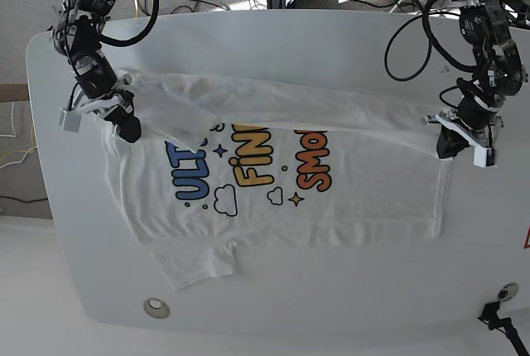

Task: Fold the T-shirt properly
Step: 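Lift and fold the grasped edge over the shirt body with both grippers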

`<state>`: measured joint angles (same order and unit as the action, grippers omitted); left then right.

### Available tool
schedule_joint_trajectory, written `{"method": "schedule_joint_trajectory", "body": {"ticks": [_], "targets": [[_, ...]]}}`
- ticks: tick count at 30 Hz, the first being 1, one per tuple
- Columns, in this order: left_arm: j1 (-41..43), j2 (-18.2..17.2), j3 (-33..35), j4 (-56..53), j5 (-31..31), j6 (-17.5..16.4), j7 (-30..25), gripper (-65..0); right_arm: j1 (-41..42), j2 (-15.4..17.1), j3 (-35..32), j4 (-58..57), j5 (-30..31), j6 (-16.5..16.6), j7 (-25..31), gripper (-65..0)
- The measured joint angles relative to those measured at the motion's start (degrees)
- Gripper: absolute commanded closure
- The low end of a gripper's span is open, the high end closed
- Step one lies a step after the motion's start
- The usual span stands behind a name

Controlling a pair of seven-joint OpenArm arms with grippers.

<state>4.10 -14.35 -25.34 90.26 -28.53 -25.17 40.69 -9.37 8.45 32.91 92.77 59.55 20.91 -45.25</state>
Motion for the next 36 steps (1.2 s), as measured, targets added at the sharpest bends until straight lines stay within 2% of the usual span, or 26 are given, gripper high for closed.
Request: {"method": "schedule_joint_trajectory", "body": {"ticks": [3,19,25,26,29,30,31,33,36], "targets": [[-2.3,0.1,-0.1,-3.1,0.6,0.2,0.1,0.0,3.5,1.1,0.1,-3.7,-0.2,0.0,0.3,0.0],[-9.8,-0.1,-0.1,-16.1,0.7,0.2,0.0,0.0,12.9,0.9,-2.6,-14.4,-2.6,0.1,0.3,0.0],[-12.4,-0.1,-0.1,-17.4,5.5,0.0,0.0,0.0,14.3,0.9,-2.6,-14.9,-6.9,0.1,0.4,-1.1],[-12.7,-0.2,-0.1,-17.5,6.2,0.0,0.0,-5.7,15.0,0.9,-2.6,-14.9,-7.6,0.0,0.1,-11.6],[-14.7,-0.1,2.3,-18.0,9.5,0.1,0.2,-44.7,17.7,0.9,-2.6,-15.7,-11.1,0.1,0.5,-41.6],[-15.8,0.2,2.6,-18.7,10.2,-0.3,0.1,-54.1,18.5,0.9,-2.6,-15.8,-13.3,0.0,0.5,-50.3],[-16.9,0.2,2.8,-19.3,11.4,-0.3,0.0,-60.6,19.0,0.9,-2.6,-15.8,-15.5,0.2,0.4,-56.2],[-18.3,0.0,2.8,-19.7,14.2,-0.2,-0.1,-62.6,18.9,1.6,-2.8,-15.8,-16.6,0.3,0.4,-58.0],[-18.5,-1.0,2.7,-19.6,17.1,-0.2,-0.4,-62.6,17.6,5.0,-4.9,-14.2,-17.5,0.2,0.2,-58.0]]}}
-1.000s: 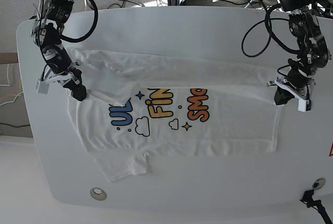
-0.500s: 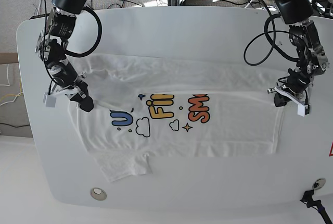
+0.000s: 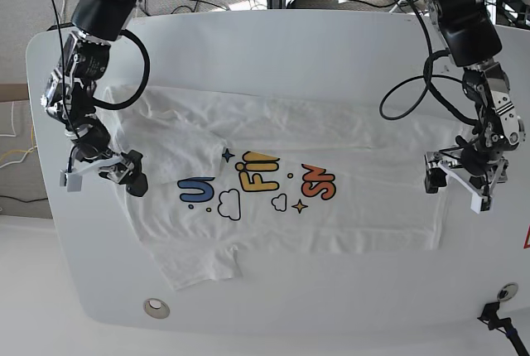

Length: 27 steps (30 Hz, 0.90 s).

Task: Fold the T-shirt properly
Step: 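Lift and fold the grasped edge over the shirt body with both grippers, then regrasp the shirt edge with both grippers and pull it back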

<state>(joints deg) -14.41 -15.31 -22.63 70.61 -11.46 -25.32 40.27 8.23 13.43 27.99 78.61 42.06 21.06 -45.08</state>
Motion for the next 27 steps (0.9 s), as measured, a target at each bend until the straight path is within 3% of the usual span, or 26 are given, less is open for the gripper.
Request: {"method": "schedule_joint_trajectory", "body": {"ticks": [5,9,13,15,19,22,27], "targets": [[4.4,-3.5,0.2,6.5,0.1,-0.2,-6.9,-62.6,-6.6,5.3,-3.1,8.8,0.3,0.4,0.2,-58.0],[12.6,-2.8,-0.1,13.5,1.0,0.0,-10.3,-62.6,-13.4,9.4,-2.9,14.2,-3.0,0.4,0.2,-54.8],[20.3,-2.7,0.3,18.6,0.5,-0.2,-18.6,-62.6,-18.0,9.2,-4.9,16.7,-14.8,1.7,3.2,-47.8],[23.6,-2.9,0.2,20.0,0.5,-0.2,-20.6,-62.6,-20.5,9.1,-5.0,16.5,-17.6,4.9,6.6,-47.6],[28.1,-2.4,0.3,21.0,0.5,-0.4,-22.9,-62.6,-23.5,7.7,-4.0,15.5,-22.6,5.6,8.5,-47.8],[30.7,-2.5,0.2,21.0,0.5,-0.2,-24.0,-62.6,-24.6,6.2,-2.7,14.7,-22.8,7.4,13.7,-47.8],[32.7,-2.4,0.3,21.1,0.5,-0.3,-24.3,-62.6,-24.6,6.1,-2.7,8.2,-23.8,8.9,16.2,-47.4]]}}
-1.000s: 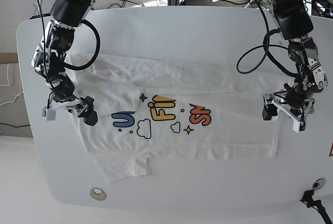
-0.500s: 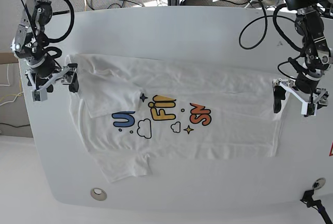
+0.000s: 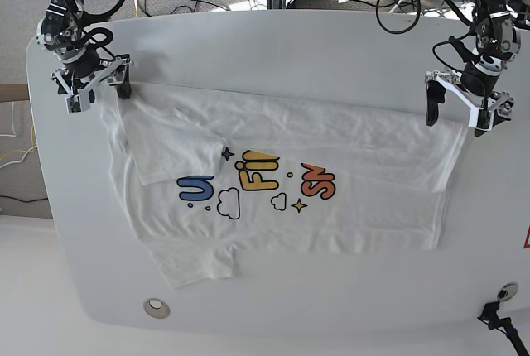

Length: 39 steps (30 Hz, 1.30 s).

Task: Fold the T-shirt properly
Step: 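Regrasp the shirt edge with both grippers and pull it back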

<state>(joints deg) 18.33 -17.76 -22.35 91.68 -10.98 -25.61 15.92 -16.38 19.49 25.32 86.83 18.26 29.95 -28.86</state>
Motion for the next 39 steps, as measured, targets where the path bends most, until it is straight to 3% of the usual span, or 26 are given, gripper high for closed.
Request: {"method": "schedule_joint_trajectory", "body": {"ticks": [3,4,6,9,10,26,39], "targets": [[0.2,0.0,0.0,0.0,0.0,0.1,-0.1,-62.6,0.2,-0.3,0.0,-1.4,0.2,0.1,1.3,-45.8],[0.2,-0.1,0.0,0.0,0.0,0.0,-0.2,-62.6,0.1,-0.3,0.0,-1.7,0.2,0.1,1.6,-42.2],[0.1,-0.1,0.0,0.0,0.0,0.0,-0.3,-62.6,0.2,-0.3,0.0,-1.9,0.6,0.1,1.7,-29.3],[-0.2,-0.5,0.0,0.0,0.0,0.0,-0.3,-62.6,0.3,-0.3,-0.2,-1.9,0.7,0.2,1.6,-2.6],[-0.5,-0.5,0.0,0.0,0.0,0.0,-0.3,-62.6,0.3,-0.6,-0.1,-1.9,1.1,0.1,1.7,0.0],[-8.7,-0.4,4.0,-10.6,0.2,0.2,3.5,-62.6,0.5,-2.2,0.0,-1.9,1.0,0.1,2.3,0.0],[-9.6,-0.7,3.8,-18.0,-1.5,0.0,0.4,-61.6,0.4,-2.4,0.0,-1.9,1.0,0.1,2.3,0.0]]}}
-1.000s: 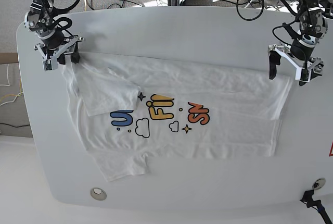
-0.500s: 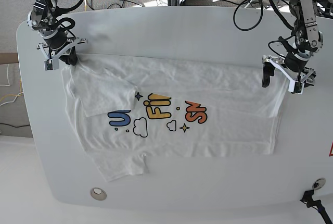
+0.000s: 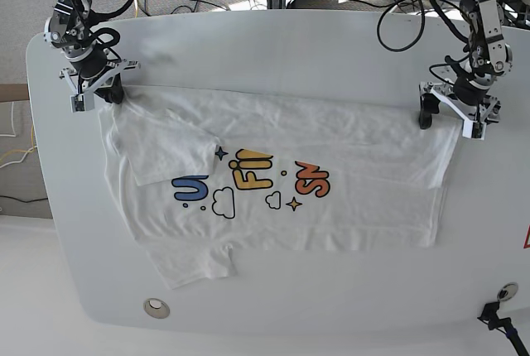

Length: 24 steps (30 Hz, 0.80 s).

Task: Fold the T-shirt properly
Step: 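Regrasp the shirt edge with both grippers and pull it back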

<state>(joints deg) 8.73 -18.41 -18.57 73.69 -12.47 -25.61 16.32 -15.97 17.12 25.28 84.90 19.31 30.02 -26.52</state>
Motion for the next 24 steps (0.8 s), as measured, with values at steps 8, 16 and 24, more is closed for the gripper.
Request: {"method": "schedule_joint_trajectory", "body": {"ticks": [8,16,24], "targets": [[0.0,0.3,0.1,0.0,-0.2,-0.5,-0.1,-7.9,-0.3,0.0,0.0,0.1,0.2,0.0,0.0,0.0],[5.8,0.2,0.0,5.2,0.6,-0.1,1.0,-7.9,-4.6,-0.2,0.4,1.7,0.6,0.4,1.0,0.0],[19.9,0.1,-0.3,15.8,0.4,0.1,0.5,-7.9,-16.1,-0.1,1.8,10.1,0.2,0.0,0.0,0.0]]}}
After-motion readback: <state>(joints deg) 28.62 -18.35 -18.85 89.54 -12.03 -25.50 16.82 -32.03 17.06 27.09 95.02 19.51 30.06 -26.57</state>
